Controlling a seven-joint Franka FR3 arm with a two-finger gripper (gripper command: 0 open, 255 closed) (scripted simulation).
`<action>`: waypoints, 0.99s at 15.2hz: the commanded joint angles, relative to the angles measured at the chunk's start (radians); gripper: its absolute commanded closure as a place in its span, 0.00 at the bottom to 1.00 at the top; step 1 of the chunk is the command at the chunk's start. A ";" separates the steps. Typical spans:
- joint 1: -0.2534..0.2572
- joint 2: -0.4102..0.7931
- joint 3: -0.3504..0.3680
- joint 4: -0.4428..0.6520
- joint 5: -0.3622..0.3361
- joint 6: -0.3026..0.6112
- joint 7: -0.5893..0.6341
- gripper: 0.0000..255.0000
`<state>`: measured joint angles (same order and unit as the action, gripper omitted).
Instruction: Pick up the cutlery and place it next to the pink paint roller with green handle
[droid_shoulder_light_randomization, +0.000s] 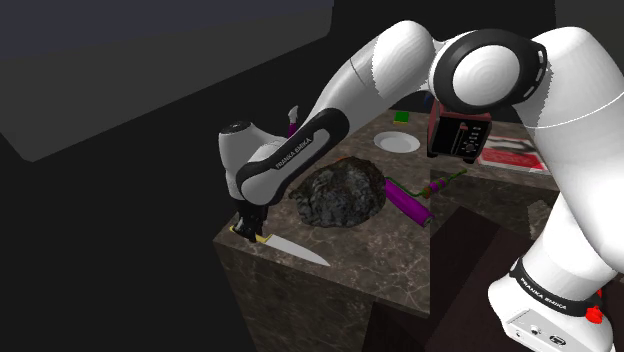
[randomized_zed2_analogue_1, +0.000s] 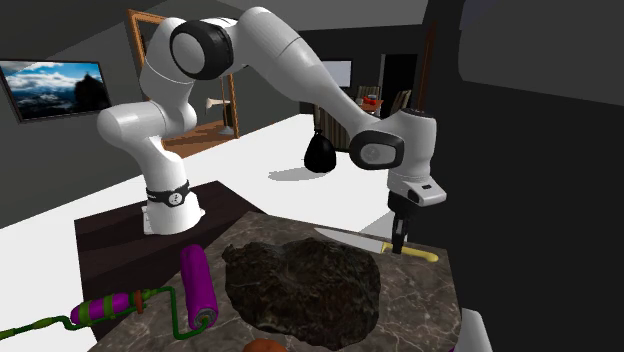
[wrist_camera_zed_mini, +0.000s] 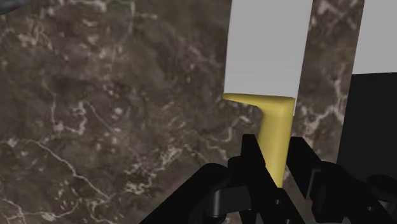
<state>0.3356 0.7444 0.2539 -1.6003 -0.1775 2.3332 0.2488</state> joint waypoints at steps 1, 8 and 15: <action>0.000 0.000 0.000 0.000 0.000 0.000 0.000 1.00; -0.001 -0.009 0.002 -0.001 0.002 -0.008 -0.001 1.00; -0.010 -0.069 0.014 -0.001 0.016 -0.068 -0.007 1.00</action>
<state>0.3273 0.6860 0.2660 -1.6011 -0.1639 2.2763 0.2433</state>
